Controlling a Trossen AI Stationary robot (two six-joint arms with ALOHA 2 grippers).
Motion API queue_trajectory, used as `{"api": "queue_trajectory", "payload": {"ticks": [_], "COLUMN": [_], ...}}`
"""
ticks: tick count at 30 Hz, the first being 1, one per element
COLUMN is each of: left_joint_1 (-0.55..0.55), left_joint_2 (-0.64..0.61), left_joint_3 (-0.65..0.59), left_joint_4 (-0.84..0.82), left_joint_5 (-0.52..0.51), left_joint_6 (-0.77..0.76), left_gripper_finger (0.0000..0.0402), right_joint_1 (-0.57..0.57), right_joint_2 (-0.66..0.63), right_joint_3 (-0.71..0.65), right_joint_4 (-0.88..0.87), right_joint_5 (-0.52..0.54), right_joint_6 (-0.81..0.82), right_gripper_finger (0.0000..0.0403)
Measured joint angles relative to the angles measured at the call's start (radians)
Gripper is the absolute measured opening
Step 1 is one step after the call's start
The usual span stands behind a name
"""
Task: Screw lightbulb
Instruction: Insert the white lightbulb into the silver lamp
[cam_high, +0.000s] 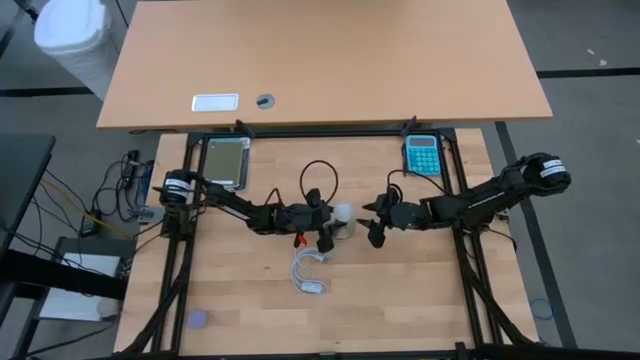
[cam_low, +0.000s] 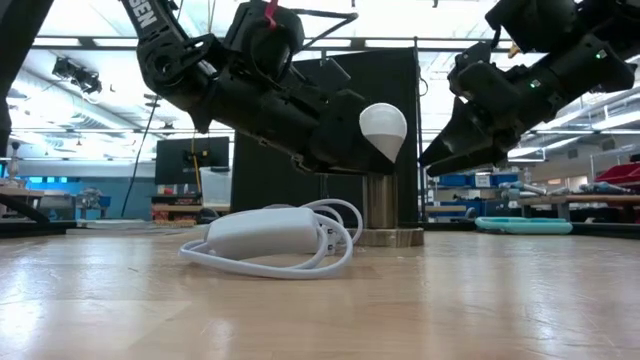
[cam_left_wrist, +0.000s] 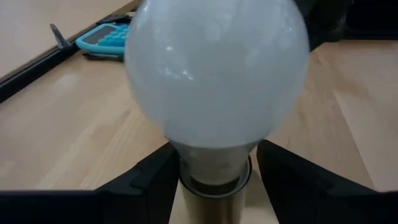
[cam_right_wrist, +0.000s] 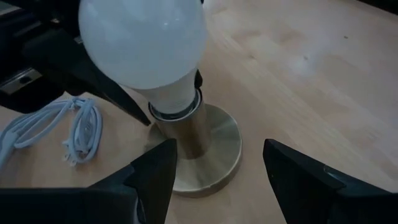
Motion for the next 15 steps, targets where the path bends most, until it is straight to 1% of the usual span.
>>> {"api": "queue_trajectory", "payload": {"ticks": [8, 15], "left_joint_1": [0.000, 0.000], "left_joint_2": [-0.014, -0.074], "left_joint_3": [0.000, 0.000], "left_joint_4": [-0.013, -0.082], "left_joint_5": [0.003, 0.002], "left_joint_6": [0.002, 0.051], "left_gripper_finger": [0.0220, 0.0220], "right_joint_1": [0.001, 0.001], "right_joint_2": [0.000, 0.000], "right_joint_3": [0.000, 0.000], "right_joint_4": [-0.003, -0.011], "right_joint_5": [-0.021, -0.021], "right_joint_6": [-0.007, -0.023], "right_gripper_finger": [0.0242, 0.0242]}}
